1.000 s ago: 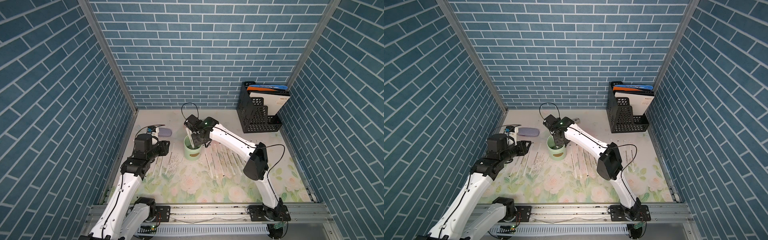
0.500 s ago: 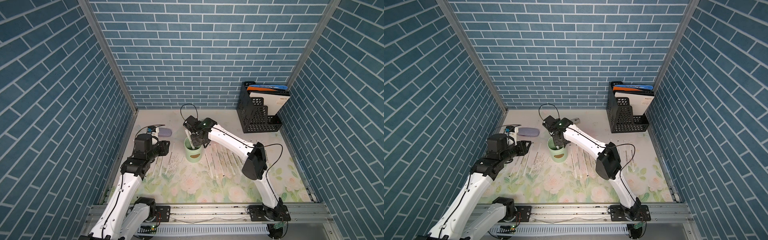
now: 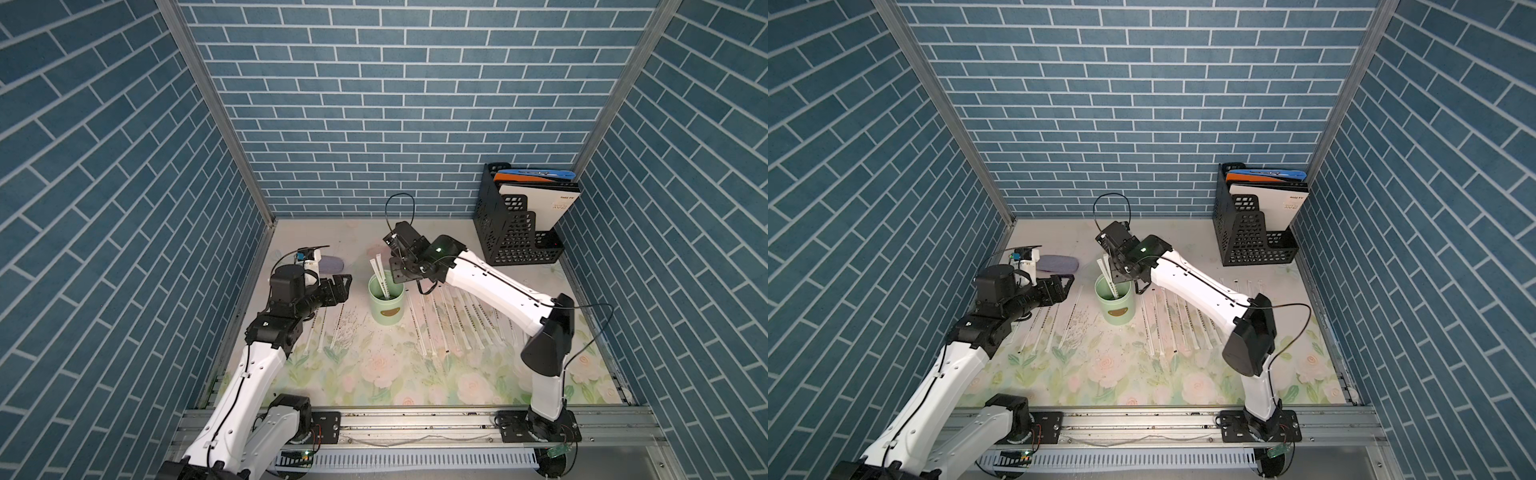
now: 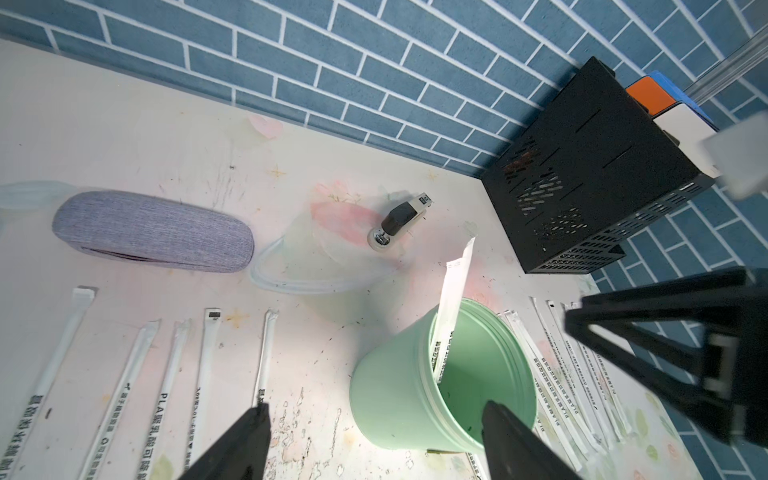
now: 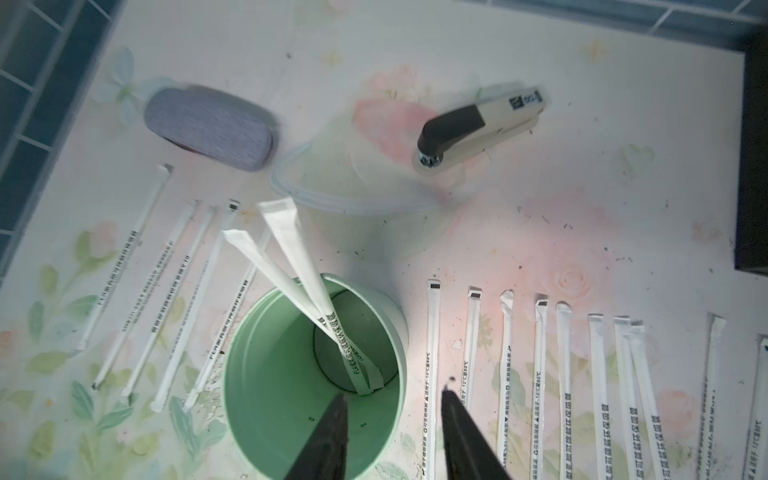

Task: Take the straws out of the storage container
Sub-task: Adjust the container at the center of the board.

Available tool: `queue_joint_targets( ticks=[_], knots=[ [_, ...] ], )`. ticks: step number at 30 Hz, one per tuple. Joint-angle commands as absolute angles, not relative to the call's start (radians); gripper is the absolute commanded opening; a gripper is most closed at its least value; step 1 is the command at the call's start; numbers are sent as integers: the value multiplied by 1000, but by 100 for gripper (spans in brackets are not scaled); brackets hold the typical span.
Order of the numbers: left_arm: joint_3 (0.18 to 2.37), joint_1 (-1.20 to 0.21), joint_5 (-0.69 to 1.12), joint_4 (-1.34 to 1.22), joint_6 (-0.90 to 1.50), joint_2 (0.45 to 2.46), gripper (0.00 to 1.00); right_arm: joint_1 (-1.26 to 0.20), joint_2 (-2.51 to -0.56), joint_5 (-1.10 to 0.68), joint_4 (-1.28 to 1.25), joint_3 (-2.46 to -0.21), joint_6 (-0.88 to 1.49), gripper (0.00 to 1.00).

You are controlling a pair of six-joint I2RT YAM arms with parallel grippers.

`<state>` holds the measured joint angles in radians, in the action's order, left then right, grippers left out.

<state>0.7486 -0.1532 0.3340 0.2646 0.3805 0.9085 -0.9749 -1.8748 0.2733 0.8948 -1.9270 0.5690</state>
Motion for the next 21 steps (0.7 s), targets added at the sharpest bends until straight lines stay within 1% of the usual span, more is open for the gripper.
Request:
queue_joint_targets(
  ticks=[1,3,10,17,21],
  knots=[
    [729,-169,361,188,414,935,85,-976,-1780,277,783,-1838,524,38],
    [733,-187,358,171,423,960,84,-971,-1739,273,749,-1782,509,38],
    [783,-309,233,141,430,1077,83,-910,-1630,210,647,-1618,492,38],
    [823,-337,198,109,437,1151,82,-852,-1576,139,561,-1487,488,38],
    [852,-350,192,109,431,1199,76,-839,-1580,117,543,-1463,488,38]
  ],
)
